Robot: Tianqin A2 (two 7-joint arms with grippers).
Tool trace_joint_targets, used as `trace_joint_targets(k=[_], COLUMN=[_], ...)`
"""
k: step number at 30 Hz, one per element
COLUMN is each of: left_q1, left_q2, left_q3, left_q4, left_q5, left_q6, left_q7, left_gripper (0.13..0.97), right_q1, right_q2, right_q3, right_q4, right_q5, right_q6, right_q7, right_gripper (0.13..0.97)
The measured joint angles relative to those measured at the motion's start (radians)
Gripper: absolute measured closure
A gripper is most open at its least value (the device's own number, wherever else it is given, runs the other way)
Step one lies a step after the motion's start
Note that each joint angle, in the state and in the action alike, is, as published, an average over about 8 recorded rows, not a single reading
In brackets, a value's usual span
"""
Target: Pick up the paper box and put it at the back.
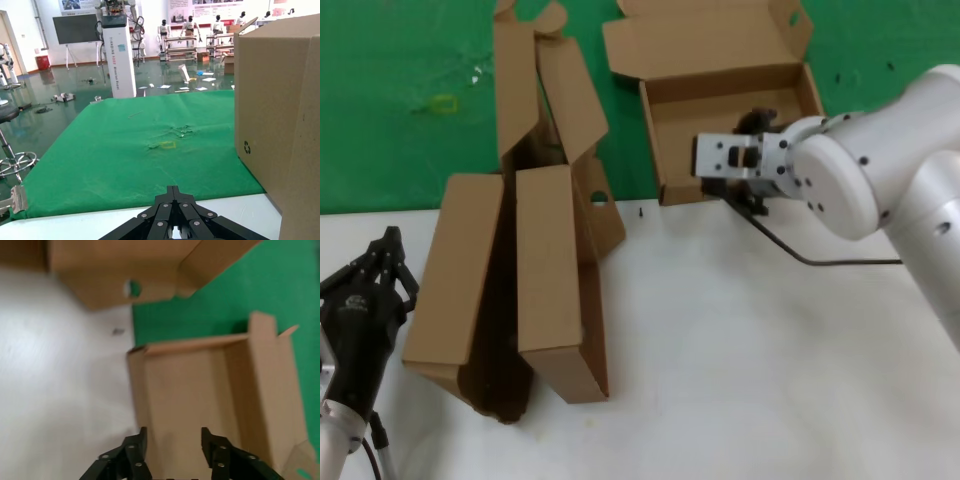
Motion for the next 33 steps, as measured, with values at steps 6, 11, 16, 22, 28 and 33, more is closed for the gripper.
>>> trace_joint_targets(k=[6, 11, 16, 22, 28, 33], left_q1=[0.0, 0.0, 0.0, 0.0, 0.0, 0.0], left_q2=[0.0, 0.0, 0.0, 0.0, 0.0, 0.0], left_q3=[0.0, 0.0, 0.0, 0.0, 0.0, 0.0], left_q4=[0.0, 0.0, 0.0, 0.0, 0.0, 0.0], left_q5=[0.0, 0.0, 0.0, 0.0, 0.0, 0.0], left_q6=[0.0, 0.0, 0.0, 0.0, 0.0, 0.0], left_q7=[0.0, 0.0, 0.0, 0.0, 0.0, 0.0], left_gripper=[0.954, 0.954, 0.95, 0.945, 0.91, 0.874], right_q1=[-0.024, -0.059, -0.098, -0.139, -0.197, -0.252], right_q2=[0.031, 0.092, 0.133, 0.132, 0.128, 0.124], right_q3=[0.082, 0.186, 0.266, 0.28, 0.296, 0.311], right_q4=[0.156, 0.329, 0.432, 0.426, 0.41, 0.396], right_q5=[0.069, 0.136, 0.19, 0.255, 0.349, 0.436], right_q6=[-0.033, -0.057, -0.046, 0.013, 0.101, 0.183], right_q7=[0.036, 0.073, 0.096, 0.067, 0.021, -0.021], right_gripper=[0.66, 0.559, 0.42, 0.373, 0.254, 0.202])
